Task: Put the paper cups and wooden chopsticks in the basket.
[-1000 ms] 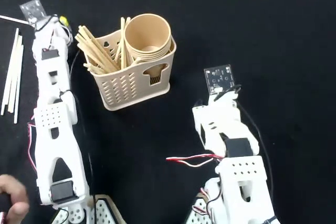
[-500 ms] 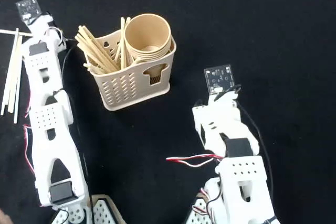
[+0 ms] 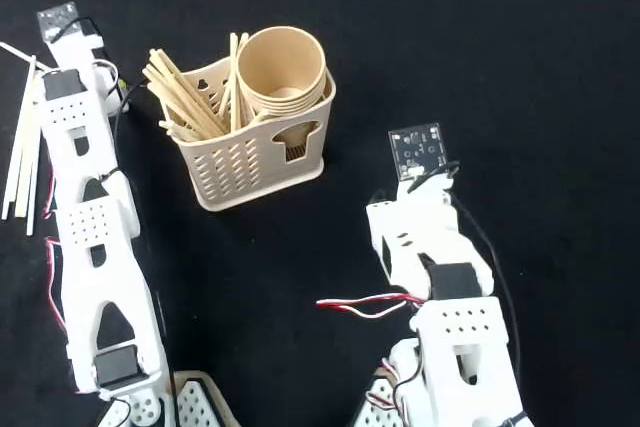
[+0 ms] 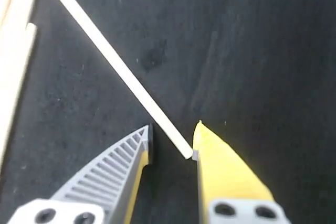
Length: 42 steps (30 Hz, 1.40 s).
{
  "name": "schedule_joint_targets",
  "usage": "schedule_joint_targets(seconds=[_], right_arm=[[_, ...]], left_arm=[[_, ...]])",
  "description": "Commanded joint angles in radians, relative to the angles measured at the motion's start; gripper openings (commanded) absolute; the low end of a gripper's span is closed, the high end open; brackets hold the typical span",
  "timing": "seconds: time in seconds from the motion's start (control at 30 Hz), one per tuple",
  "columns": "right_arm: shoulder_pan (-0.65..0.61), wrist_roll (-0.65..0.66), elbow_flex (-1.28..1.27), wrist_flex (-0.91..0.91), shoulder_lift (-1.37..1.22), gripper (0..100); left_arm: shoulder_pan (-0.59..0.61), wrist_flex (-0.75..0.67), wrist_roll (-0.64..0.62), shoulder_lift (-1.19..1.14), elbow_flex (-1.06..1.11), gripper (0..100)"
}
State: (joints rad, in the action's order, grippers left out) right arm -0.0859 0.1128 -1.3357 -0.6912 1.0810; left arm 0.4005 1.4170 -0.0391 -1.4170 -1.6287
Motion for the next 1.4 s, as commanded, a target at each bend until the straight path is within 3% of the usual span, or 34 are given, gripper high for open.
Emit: schedule_joint_targets(seconds=[0.0,0.5,0.67,0.83,1.2,1.37], right_arm=[[-0.017,0.0,0.004,0.009,0.016,17.3],[-0.017,0.0,0.005,0.009,0.016,17.3],[-0.017,0.0,0.005,0.009,0.016,17.3],[-0.015,0.0,0.005,0.009,0.016,17.3],[-0.015,0.0,0.005,0.011,0.016,17.3],[-0.015,0.0,0.004,0.012,0.016,17.3]], left_arm=[[0.002,0.086,0.063,0.032,-0.036,14],[0.013,0.086,0.02,0.021,-0.002,14],[0.013,0.086,0.018,0.025,-0.005,4],[0.027,0.097,0.012,0.031,-0.005,4],[0.041,0.331,0.018,0.101,-0.036,3],[0.076,0.347,0.018,0.138,-0.027,3]])
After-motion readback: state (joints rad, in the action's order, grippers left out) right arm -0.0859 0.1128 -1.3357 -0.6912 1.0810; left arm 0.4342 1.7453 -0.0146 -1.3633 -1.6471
